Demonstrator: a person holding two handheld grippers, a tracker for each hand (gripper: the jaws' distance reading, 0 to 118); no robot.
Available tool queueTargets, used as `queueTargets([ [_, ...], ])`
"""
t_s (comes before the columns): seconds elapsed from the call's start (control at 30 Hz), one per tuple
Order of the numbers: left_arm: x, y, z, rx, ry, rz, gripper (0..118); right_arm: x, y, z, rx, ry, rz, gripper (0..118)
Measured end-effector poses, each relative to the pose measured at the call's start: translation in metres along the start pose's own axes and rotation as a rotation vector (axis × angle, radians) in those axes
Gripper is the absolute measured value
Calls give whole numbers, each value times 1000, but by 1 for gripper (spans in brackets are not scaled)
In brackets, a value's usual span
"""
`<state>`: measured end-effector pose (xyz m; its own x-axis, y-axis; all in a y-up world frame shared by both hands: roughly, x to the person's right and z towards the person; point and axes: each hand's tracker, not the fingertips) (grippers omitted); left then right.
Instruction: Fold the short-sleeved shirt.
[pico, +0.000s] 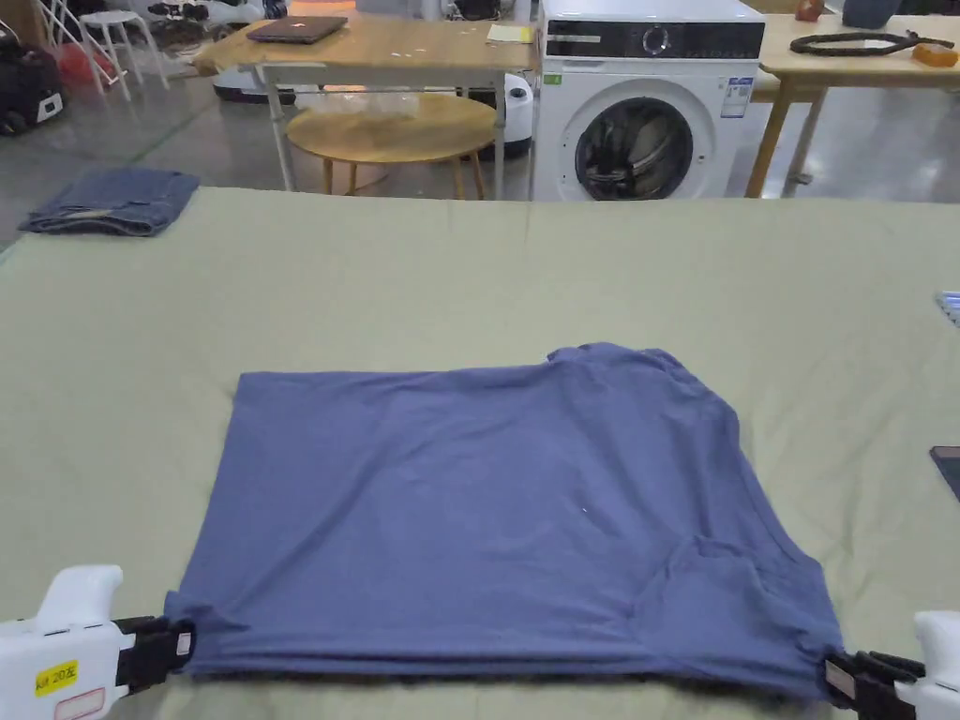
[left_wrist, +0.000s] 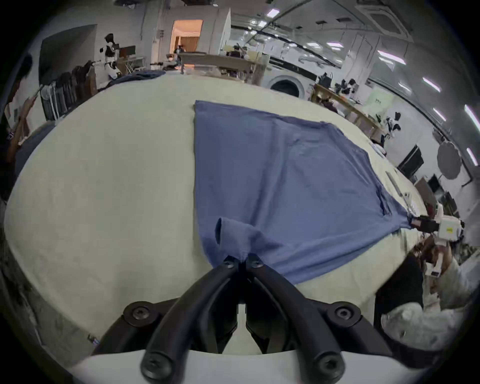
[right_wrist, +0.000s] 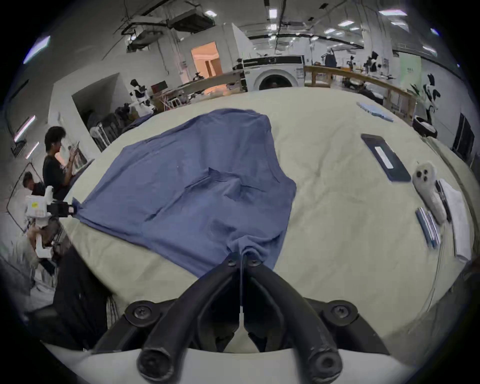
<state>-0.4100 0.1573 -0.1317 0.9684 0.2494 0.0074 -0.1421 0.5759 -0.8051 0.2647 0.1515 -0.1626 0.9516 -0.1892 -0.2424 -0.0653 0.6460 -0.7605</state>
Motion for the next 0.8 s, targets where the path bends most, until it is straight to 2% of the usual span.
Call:
queueTargets([
  [0.17,4,-29,13,-73,-5,-27,0,-4,-21,19,-61,13,19,0],
  [0.27,-2,-36,18,-90,-29,55,0,-4,-26,28,-100,33,1,0],
  [0.33,-6,-38,21,-95,-56,118,0,-7,-28,31,-113,33,19,0],
  [0.43,-21,-36,18,-102,-58,140,0,-12,-23,29,-118,37,24,0],
  [0.47,-21,-35,17,-104,-64,148,8,-13,-21,28,-117,34,20,3],
  [0.5,-20,-34,18,-98,-61,145,32,-15,-18,26,-112,26,22,20],
  [0.53,-18,-31,19,-95,-52,147,63,-5,-14,23,-100,-5,19,54],
  [0.57,-10,-27,21,-93,-28,150,63,-6,-8,25,-91,-34,6,89],
  [0.6,-7,-22,24,-86,-8,155,63,-9,0,27,-96,-79,21,89],
  [0.63,-5,-15,31,-66,-27,154,63,-13,9,29,-78,-109,37,99],
  [0.67,-2,-8,35,-53,-31,154,67,-19,18,36,-40,-105,54,114],
  [0.7,3,1,39,-37,-25,150,74,-22,27,41,3,-98,55,118],
  [0.8,21,21,39,-17,-36,65,76,-30,46,34,5,-44,-11,118],
])
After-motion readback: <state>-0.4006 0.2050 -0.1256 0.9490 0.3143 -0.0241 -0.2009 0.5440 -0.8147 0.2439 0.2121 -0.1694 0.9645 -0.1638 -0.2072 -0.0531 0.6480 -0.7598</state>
